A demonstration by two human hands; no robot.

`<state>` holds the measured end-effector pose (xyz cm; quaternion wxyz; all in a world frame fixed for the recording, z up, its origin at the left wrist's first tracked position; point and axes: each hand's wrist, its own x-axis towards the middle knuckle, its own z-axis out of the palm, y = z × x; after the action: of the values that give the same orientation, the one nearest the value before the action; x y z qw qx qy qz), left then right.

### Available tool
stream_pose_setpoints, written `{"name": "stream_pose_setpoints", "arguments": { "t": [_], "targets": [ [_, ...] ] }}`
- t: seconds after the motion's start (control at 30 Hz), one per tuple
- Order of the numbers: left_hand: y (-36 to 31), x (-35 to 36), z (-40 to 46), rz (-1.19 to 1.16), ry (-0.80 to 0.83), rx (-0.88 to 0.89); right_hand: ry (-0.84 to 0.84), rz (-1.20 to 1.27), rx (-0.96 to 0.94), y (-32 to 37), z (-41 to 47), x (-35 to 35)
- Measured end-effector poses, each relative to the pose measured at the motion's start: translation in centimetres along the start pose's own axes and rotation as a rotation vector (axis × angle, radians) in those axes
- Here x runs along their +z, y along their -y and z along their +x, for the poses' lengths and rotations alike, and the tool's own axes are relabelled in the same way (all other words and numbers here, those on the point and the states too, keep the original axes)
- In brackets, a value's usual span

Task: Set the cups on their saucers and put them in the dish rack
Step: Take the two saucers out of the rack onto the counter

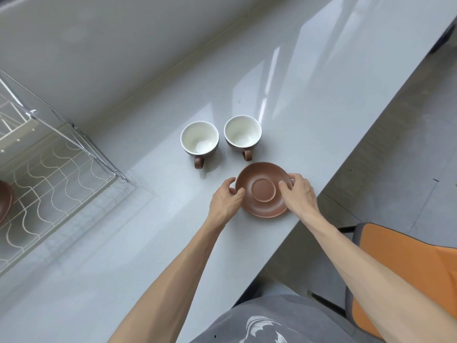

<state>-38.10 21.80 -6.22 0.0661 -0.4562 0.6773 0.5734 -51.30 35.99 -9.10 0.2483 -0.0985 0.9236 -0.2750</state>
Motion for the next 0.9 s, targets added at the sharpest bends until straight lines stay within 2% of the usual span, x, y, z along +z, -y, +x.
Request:
{"name": "stream_pose_setpoints", "arguments": {
  "t": [0.17,0.33,0.6,0.73,0.9],
  "targets": [
    [0.2,-2.0,-0.8,0.086,0.018,0.013,-0.084,-0.146,-0.07,1.7,-0.9,-0.3],
    [1.3,-5.3,-2.4,0.141,-0.032,0.016,-0.168,-0.177,-0.351,5.5,-2.4,0.1],
    [6.2,-13.1,-6.6,0.148,-0.152,-0.068,0.041,-0.295,-0.697,13.3,-6.2,5.4],
    [8.9,-17.9,-9.5,0.17,-0.315,-0.096,0.116,-0.306,-0.86,17.6,-9.3,9.2],
    [12.3,-23.5,-13.3,0.316,-0.529,-0.125,0.181,-0.341,-1.069,22.3,-13.6,13.3]
  ]
}}
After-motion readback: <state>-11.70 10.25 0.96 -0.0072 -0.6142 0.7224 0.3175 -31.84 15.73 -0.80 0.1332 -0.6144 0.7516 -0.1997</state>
